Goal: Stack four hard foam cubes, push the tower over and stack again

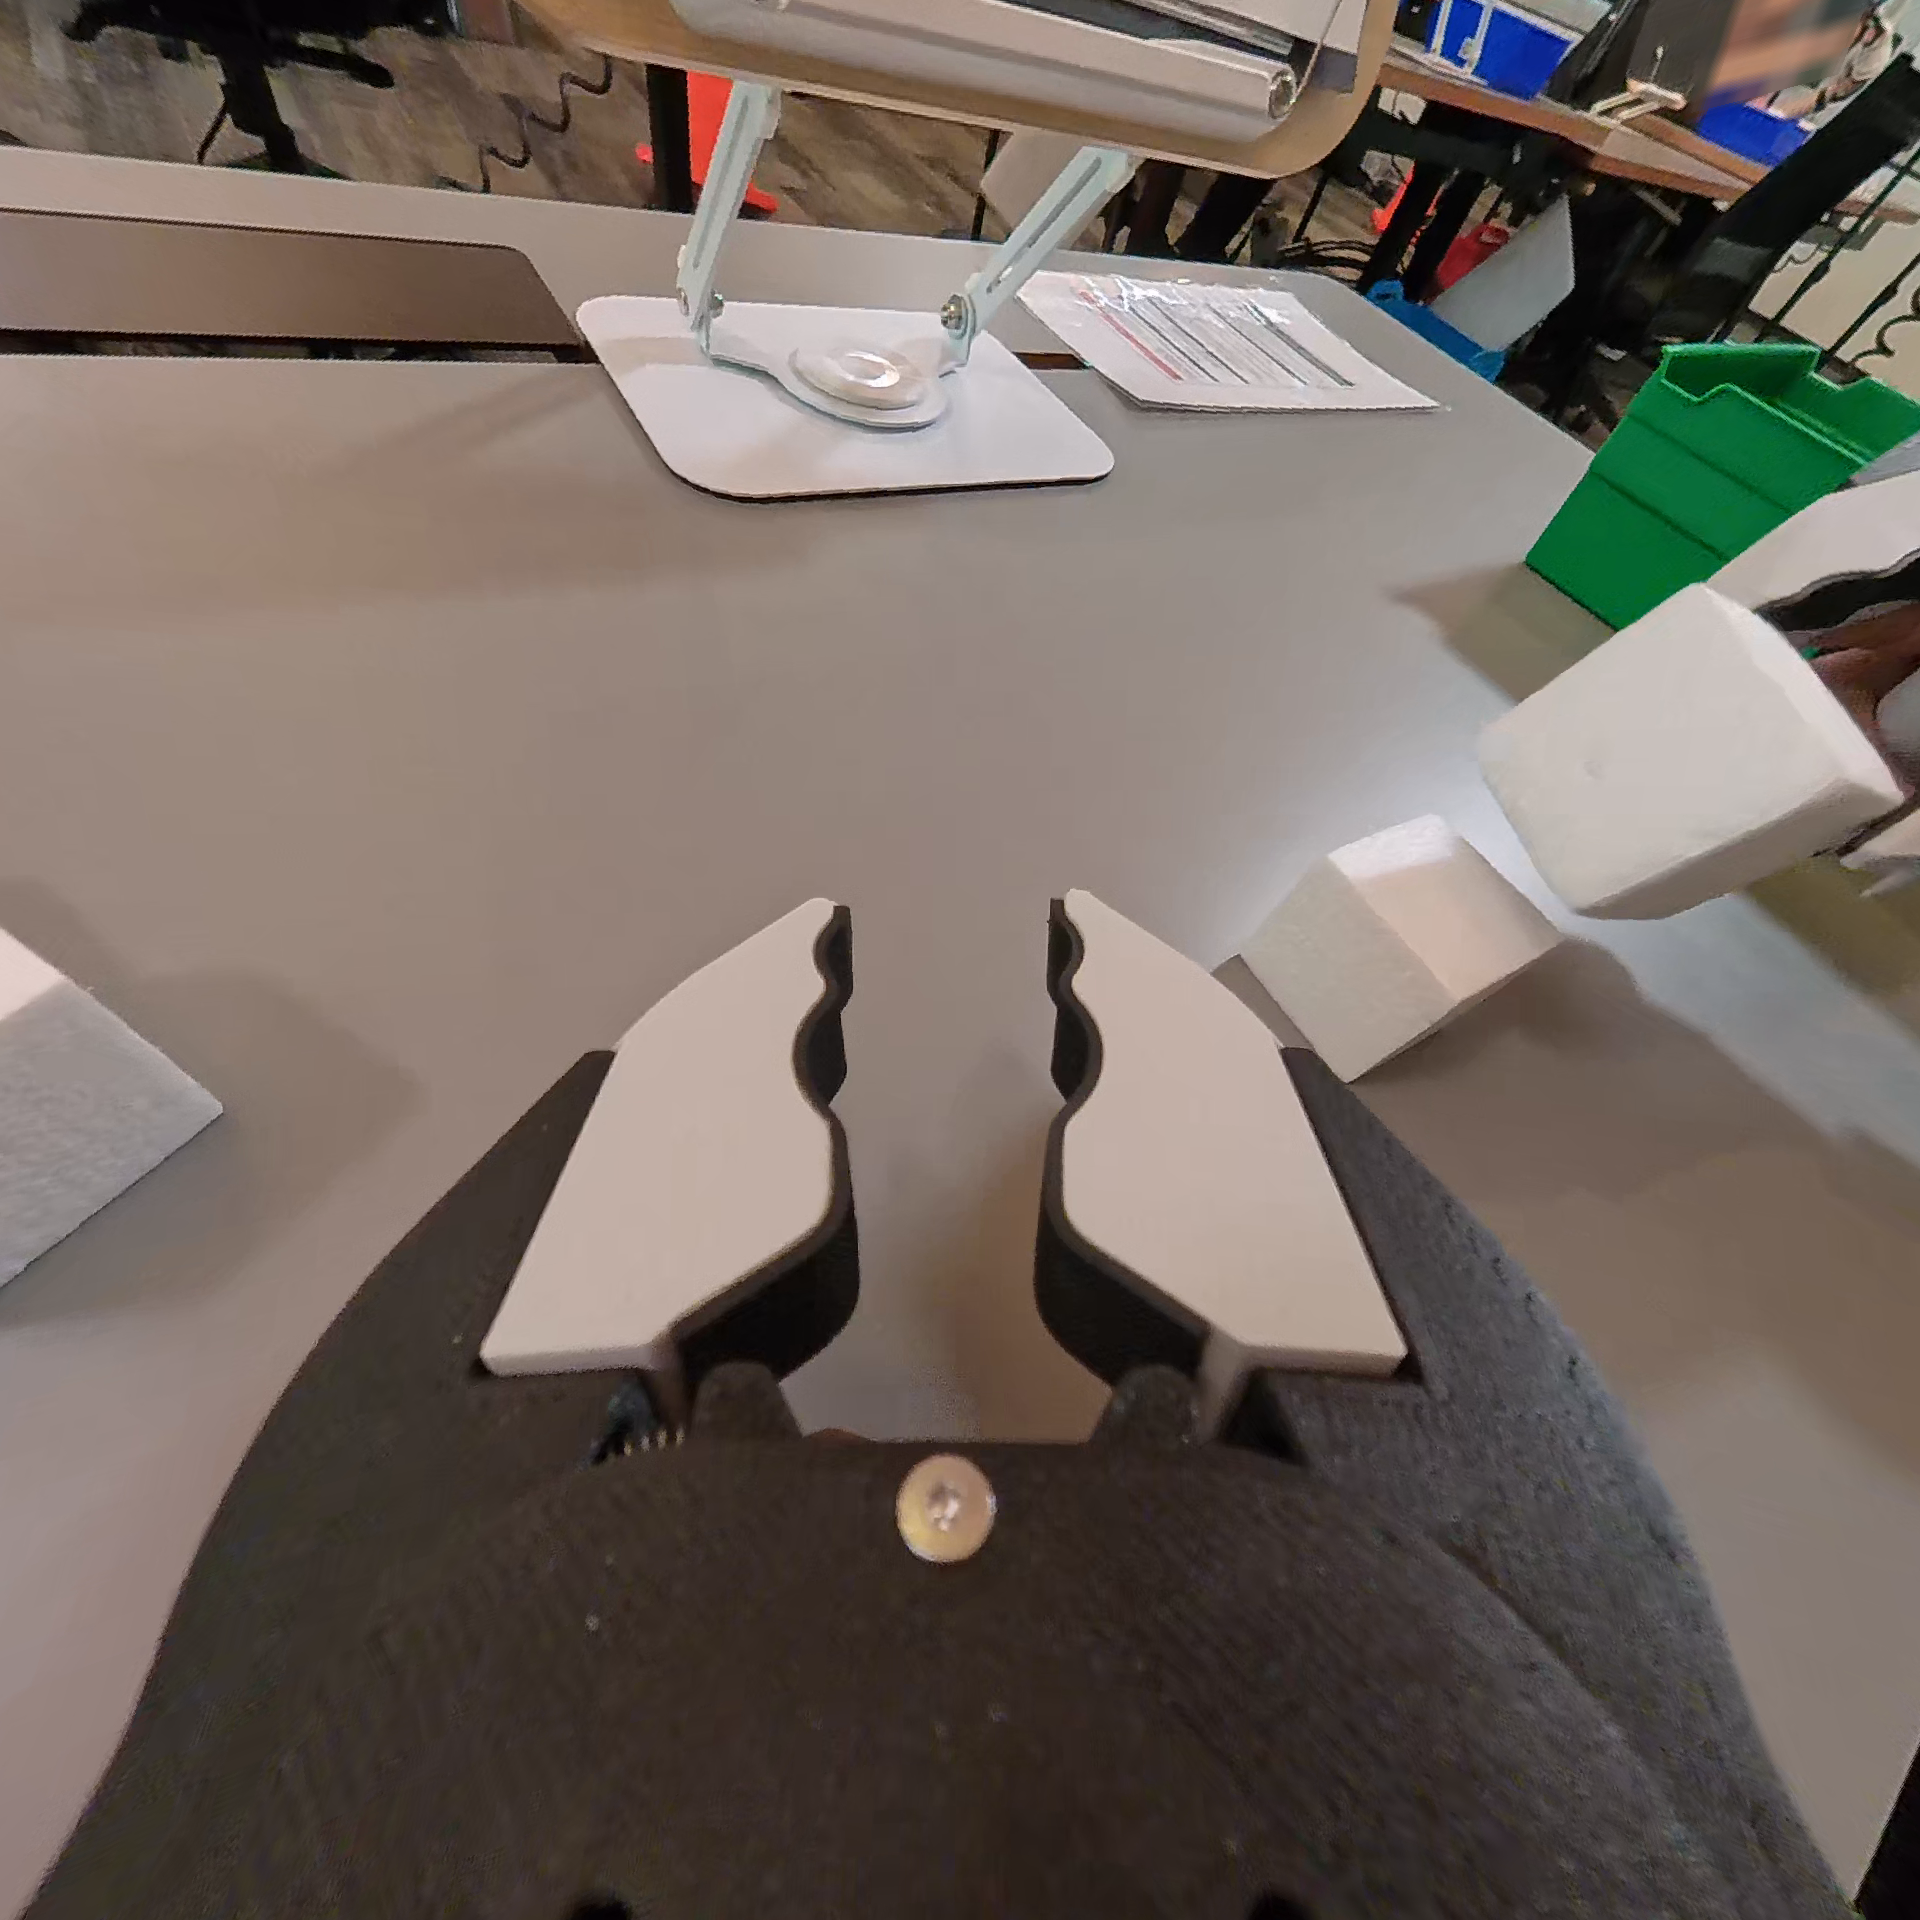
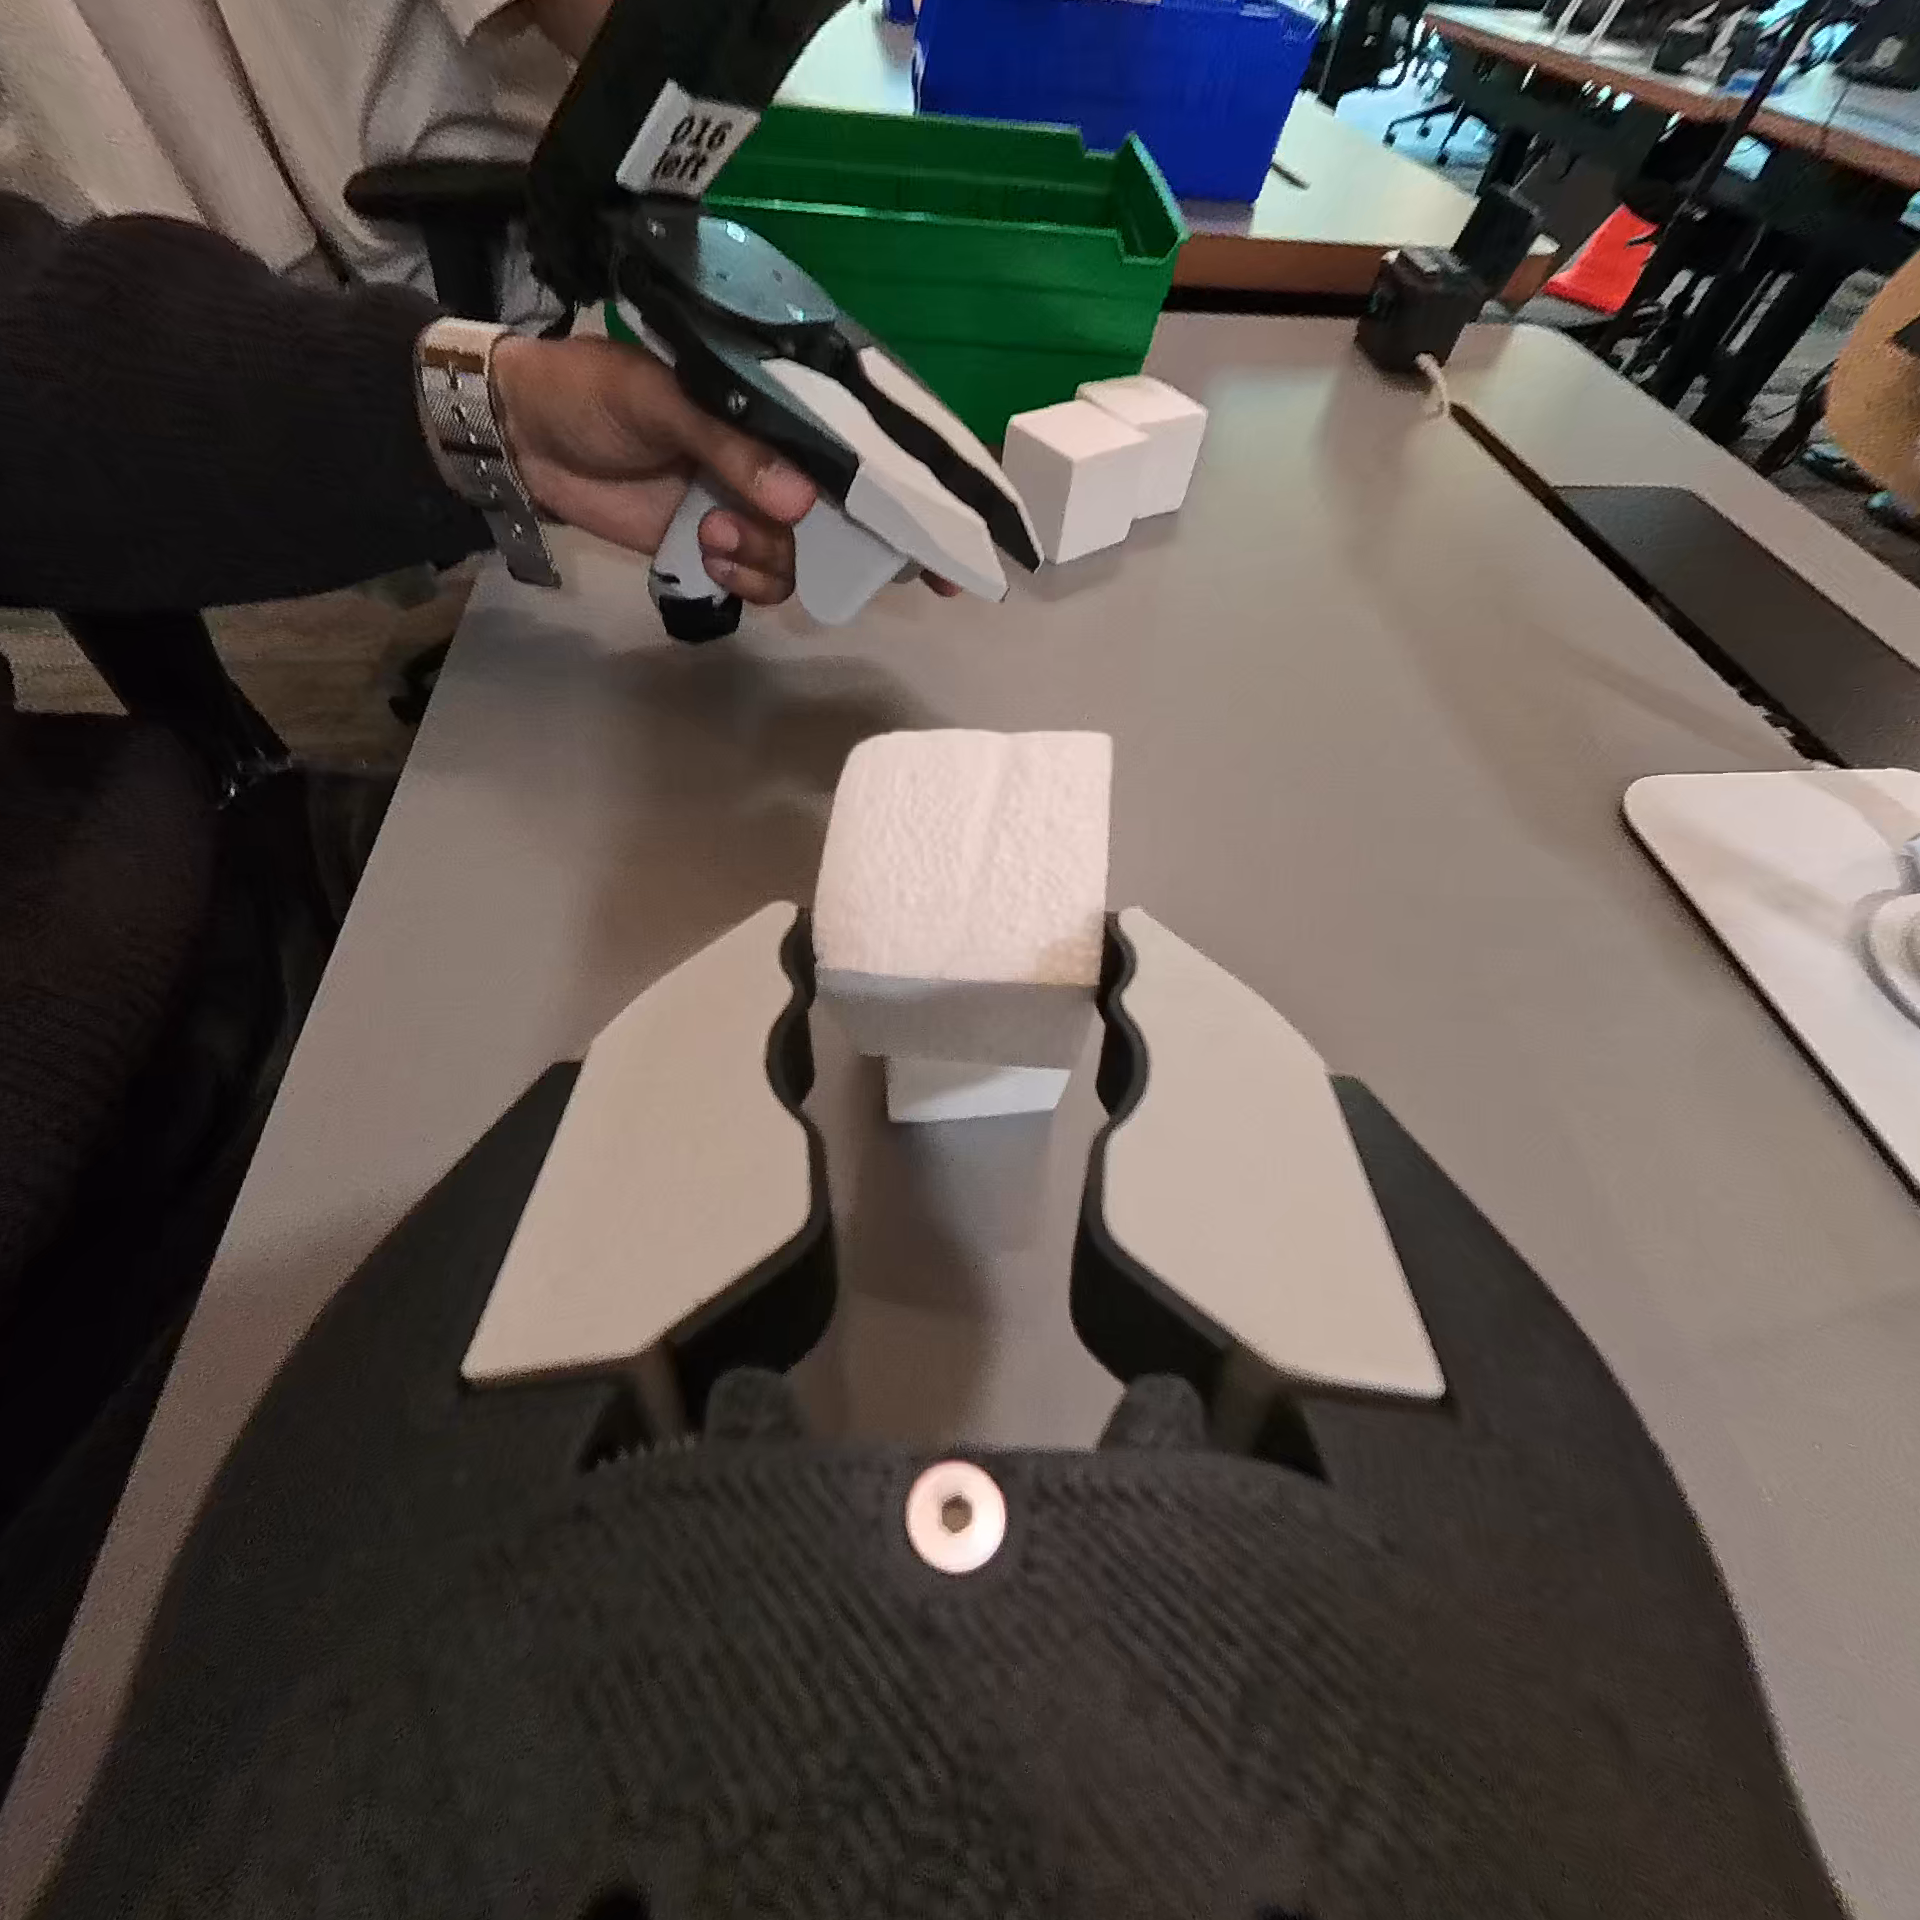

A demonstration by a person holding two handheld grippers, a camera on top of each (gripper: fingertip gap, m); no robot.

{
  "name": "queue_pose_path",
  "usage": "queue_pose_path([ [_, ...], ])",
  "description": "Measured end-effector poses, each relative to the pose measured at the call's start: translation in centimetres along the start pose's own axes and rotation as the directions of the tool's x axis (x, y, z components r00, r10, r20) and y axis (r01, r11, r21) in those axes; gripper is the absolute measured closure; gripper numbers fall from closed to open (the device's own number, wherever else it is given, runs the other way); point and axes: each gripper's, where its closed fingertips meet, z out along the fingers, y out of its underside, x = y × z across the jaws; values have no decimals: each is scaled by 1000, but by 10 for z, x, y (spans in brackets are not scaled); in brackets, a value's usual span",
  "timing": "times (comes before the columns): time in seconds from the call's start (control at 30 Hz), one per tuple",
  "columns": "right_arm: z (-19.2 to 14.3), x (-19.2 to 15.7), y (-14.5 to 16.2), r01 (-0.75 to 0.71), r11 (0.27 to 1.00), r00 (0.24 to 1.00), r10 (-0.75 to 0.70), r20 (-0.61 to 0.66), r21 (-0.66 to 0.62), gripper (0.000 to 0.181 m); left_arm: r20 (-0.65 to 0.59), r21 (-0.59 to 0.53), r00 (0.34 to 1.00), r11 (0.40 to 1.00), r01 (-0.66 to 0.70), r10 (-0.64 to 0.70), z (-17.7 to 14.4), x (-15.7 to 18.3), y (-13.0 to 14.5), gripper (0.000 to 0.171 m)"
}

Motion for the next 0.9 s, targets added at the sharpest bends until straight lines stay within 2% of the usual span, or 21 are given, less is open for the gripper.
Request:
queue_pose_path([
  [0.3, 16, 1, -3, 73, 993, 995, -66, 78, -91, 128, 58, 1, 998, 1000, -8, 8, -23, -11, 11, 135],
  [0.57, 20, 7, -1, 31, 991, 984, -8, 176, -127, 128, 115, 13, 992, 999, 41, -42, -48, -28, 19, 135],
  [0.63, 24, 8, 6, 46, 984, 984, -15, 178, -170, 128, 127, 14, 991, 999, 42, -44, -50, -30, 21, 135],
  [0.9, 26, 1, 1, 11, 988, 974, 24, 225, -153, 128, 133, 1, 990, 999, 43, -43, -53, -31, 24, 135],
])
